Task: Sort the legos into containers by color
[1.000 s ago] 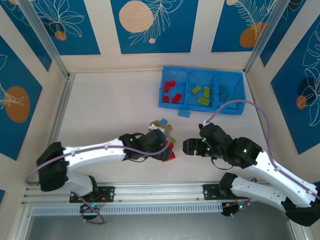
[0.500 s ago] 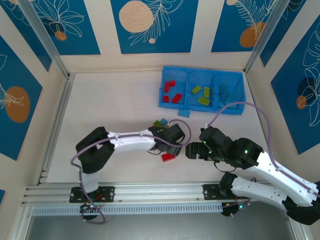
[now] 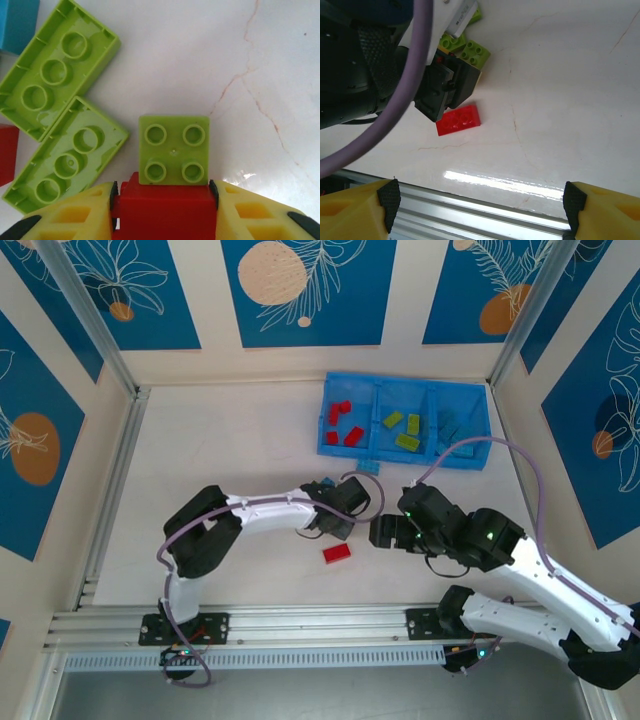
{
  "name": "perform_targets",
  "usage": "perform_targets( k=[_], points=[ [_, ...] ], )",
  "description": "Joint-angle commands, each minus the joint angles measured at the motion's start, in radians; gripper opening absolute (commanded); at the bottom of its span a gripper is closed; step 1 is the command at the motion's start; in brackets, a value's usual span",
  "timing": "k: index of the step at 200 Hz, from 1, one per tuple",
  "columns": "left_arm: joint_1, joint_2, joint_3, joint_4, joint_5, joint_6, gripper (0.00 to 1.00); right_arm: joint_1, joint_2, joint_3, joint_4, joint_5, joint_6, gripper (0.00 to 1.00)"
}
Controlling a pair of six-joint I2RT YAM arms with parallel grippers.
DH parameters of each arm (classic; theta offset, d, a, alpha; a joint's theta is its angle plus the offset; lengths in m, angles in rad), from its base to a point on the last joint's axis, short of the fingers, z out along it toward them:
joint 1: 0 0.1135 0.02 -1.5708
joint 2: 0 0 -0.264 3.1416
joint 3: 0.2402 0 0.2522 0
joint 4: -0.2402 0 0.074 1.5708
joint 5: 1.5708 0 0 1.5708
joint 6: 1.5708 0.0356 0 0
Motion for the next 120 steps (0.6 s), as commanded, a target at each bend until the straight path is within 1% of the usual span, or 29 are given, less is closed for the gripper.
perform_targets(
  k=[1, 21, 44, 59, 78, 100, 120],
  points=[
    [0.008, 0.026, 0.012, -0.047, 0.055, 0.038, 0.33, -0.002, -0.002, 0.041, -0.011, 0.023, 0.048, 0.87],
    [0.016, -0.010, 0.012, -0.050, 0.071, 0.048, 0.30, -0.003, -0.004, 0.053, -0.010, 0.034, 0.062, 0.87],
    [0.016, -0.102, 0.033, -0.063, 0.079, 0.068, 0.28, -0.002, -0.002, 0.071, -0.007, 0.045, 0.068, 0.87],
    [0.018, -0.173, 0.055, -0.071, 0.049, 0.077, 0.28, -0.002, -0.006, 0.080, -0.007, 0.056, 0.073, 0.87],
    [0.032, -0.233, 0.108, -0.074, -0.022, 0.098, 0.28, -0.004, -0.014, 0.080, 0.001, 0.070, 0.081, 0.87],
    [0.096, -0.221, 0.197, -0.047, -0.074, 0.137, 0.28, -0.004, -0.019, 0.072, 0.032, 0.081, 0.082, 0.87],
    [0.177, -0.149, 0.300, -0.001, -0.054, 0.182, 0.28, -0.007, -0.005, 0.079, 0.043, 0.118, 0.083, 0.87]
  ],
)
